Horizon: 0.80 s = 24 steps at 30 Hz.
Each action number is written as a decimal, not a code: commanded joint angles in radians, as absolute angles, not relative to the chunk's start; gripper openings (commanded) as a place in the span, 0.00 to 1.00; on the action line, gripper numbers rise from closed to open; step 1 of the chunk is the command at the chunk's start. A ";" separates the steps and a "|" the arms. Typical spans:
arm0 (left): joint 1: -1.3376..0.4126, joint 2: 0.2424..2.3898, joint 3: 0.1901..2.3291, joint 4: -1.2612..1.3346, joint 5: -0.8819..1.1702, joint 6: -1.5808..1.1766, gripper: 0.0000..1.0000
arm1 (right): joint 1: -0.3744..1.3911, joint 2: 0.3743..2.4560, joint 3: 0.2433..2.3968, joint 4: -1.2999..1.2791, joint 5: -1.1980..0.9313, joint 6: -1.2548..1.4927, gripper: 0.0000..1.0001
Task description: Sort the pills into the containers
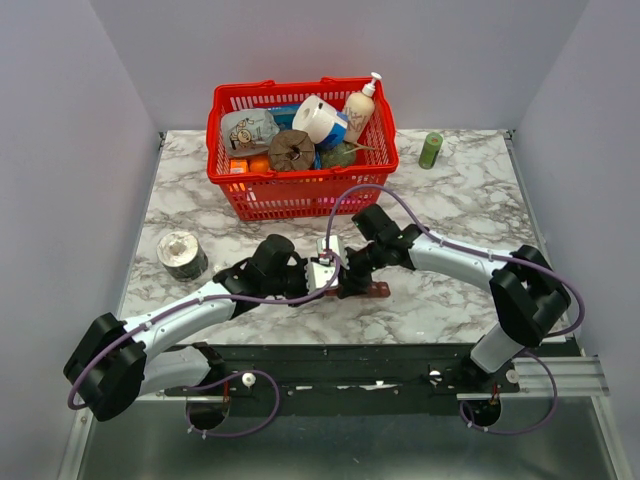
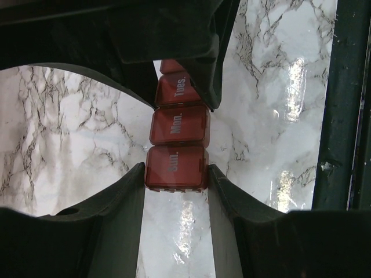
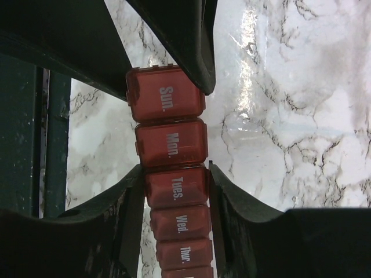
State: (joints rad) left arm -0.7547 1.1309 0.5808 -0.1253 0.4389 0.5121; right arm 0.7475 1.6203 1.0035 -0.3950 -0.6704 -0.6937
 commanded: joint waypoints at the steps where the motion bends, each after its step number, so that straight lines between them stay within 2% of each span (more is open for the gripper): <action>1: -0.752 1.115 0.580 -0.133 0.430 0.557 0.00 | 0.756 1.637 1.046 -0.460 -0.710 -0.736 0.39; 16: -0.773 1.132 0.583 -0.181 0.357 0.621 0.00 | 0.753 1.753 1.178 -0.732 -0.913 -0.859 0.39; 19: -0.778 1.134 0.580 -0.179 0.356 0.621 0.00 | 0.753 1.766 1.190 -0.733 -0.907 -0.841 0.42; 24: -0.781 1.137 0.568 -0.172 0.354 0.620 0.00 | 0.726 1.772 1.233 -0.721 -0.858 -0.763 0.55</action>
State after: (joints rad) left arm -0.7811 1.1313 0.5808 -0.1993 0.4110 0.5926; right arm 0.7380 1.7691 1.1885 -0.6727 -0.7952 -0.8085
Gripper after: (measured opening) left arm 0.502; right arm 0.527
